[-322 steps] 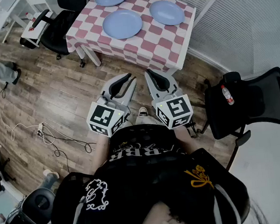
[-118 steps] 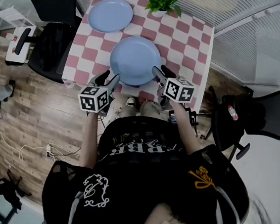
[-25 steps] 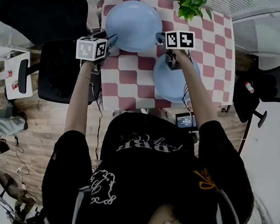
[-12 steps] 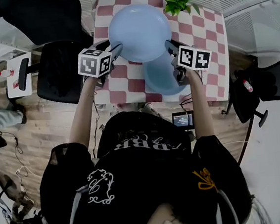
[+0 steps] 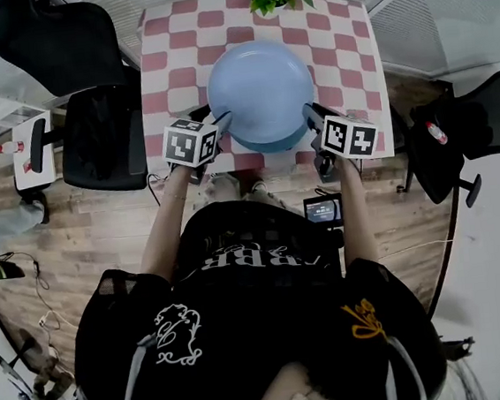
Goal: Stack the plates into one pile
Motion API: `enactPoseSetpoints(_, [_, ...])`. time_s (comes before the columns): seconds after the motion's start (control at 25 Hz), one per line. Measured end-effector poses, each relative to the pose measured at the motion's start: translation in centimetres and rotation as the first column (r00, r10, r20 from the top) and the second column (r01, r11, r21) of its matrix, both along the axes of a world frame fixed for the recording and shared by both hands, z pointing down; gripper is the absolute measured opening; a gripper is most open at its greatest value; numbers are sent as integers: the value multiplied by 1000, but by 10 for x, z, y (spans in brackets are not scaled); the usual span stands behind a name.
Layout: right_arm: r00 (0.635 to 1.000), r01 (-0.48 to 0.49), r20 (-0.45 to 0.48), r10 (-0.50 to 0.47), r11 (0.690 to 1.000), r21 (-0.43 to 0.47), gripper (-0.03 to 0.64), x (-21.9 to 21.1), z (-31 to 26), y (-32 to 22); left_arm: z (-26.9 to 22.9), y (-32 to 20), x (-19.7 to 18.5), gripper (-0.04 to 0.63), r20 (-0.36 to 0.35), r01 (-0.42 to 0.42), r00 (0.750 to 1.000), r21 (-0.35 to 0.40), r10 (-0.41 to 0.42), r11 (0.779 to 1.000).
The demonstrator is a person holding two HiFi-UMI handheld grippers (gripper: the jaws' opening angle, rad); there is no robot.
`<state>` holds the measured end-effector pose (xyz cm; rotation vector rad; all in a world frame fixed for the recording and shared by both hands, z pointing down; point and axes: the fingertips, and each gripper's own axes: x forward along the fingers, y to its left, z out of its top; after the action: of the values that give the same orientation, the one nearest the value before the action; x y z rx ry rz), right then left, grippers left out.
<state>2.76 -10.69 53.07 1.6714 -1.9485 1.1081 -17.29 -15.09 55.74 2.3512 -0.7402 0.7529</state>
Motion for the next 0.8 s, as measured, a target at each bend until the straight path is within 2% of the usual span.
enactPoseSetpoints(0.48, [998,-68,-10,68,993,-93,67,24,51,57,51,48,26,209,136,-46,989,-89,57,995])
enactPoseSetpoints(0.8, [993,-115,18,117,989,-91,67,27,64,55,59,43,30,209,137,-21,990,-108,36,994])
